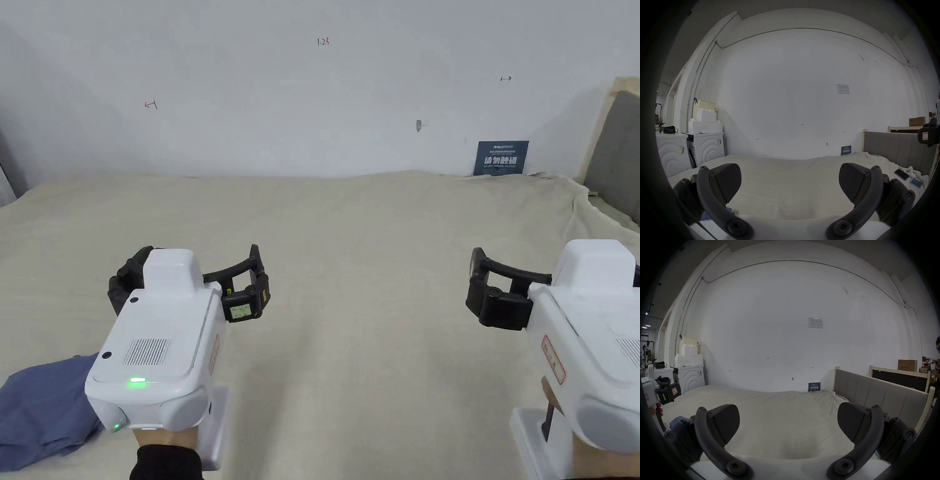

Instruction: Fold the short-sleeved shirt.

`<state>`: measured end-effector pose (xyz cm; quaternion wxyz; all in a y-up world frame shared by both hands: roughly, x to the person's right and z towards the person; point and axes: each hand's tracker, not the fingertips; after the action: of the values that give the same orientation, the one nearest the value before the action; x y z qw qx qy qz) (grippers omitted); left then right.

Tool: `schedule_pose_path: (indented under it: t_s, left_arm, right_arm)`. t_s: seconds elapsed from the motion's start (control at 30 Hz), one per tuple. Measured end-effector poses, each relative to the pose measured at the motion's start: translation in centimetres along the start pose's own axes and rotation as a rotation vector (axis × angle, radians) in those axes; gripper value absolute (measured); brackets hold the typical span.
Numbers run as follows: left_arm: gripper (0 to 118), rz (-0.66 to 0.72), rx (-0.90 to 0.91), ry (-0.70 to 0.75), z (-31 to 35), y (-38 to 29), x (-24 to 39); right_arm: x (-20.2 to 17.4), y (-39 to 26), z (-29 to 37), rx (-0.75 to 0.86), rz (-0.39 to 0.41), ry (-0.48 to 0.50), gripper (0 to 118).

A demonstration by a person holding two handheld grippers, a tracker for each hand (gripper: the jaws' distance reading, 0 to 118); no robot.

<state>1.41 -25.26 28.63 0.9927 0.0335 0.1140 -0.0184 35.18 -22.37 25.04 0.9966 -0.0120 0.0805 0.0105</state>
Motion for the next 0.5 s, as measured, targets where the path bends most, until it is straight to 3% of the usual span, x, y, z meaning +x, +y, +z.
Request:
schedule_pose_path:
  t_s: [0.5]
  left_arm:
    - [118, 0.009, 0.004, 0.003, 0.0, 0.11, -0.13]
  right_arm:
    - [-0.39, 0.23, -0.17, 0.005, 0.023, -0.005, 118]
